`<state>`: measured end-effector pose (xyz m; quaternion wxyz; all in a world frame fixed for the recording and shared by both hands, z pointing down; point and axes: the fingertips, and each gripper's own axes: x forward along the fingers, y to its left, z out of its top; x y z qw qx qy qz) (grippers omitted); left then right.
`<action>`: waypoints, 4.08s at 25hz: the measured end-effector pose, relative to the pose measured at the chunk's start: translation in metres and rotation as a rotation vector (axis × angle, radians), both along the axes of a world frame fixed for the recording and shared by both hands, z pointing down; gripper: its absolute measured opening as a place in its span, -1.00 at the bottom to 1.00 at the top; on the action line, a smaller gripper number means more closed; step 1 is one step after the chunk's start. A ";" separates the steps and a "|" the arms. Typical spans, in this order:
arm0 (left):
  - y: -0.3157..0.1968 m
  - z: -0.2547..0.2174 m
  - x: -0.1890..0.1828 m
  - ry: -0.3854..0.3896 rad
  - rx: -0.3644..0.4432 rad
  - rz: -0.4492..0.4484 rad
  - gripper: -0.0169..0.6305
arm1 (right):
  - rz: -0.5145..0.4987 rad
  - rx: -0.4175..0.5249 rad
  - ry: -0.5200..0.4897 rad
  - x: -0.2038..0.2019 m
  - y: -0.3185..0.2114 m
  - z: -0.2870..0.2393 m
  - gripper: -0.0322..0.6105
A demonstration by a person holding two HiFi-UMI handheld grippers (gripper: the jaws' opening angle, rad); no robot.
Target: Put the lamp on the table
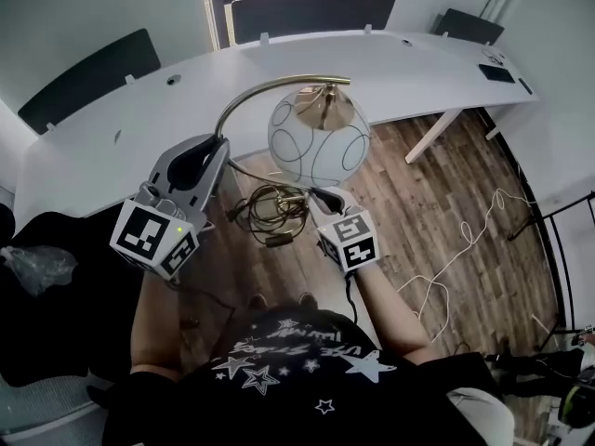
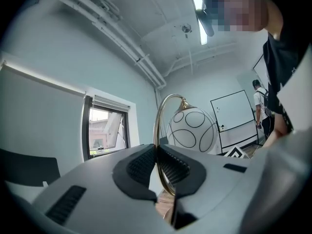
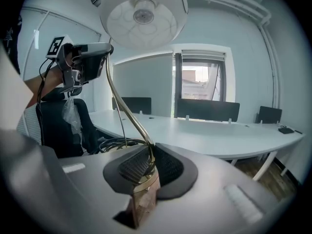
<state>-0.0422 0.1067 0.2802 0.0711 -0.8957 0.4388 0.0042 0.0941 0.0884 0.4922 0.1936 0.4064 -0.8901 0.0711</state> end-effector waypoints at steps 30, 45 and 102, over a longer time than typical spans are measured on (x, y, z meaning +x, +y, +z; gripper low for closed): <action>-0.030 0.013 -0.087 0.049 0.019 0.108 -0.84 | 0.135 0.007 0.043 -0.072 -0.027 0.002 -0.77; -0.056 0.036 -0.083 0.049 -0.015 0.066 -0.84 | 0.099 -0.017 0.045 -0.068 -0.053 0.024 -0.77; -0.363 0.020 -0.079 -0.007 -0.052 -0.115 -0.84 | -0.064 -0.021 0.028 -0.071 -0.395 0.006 -0.77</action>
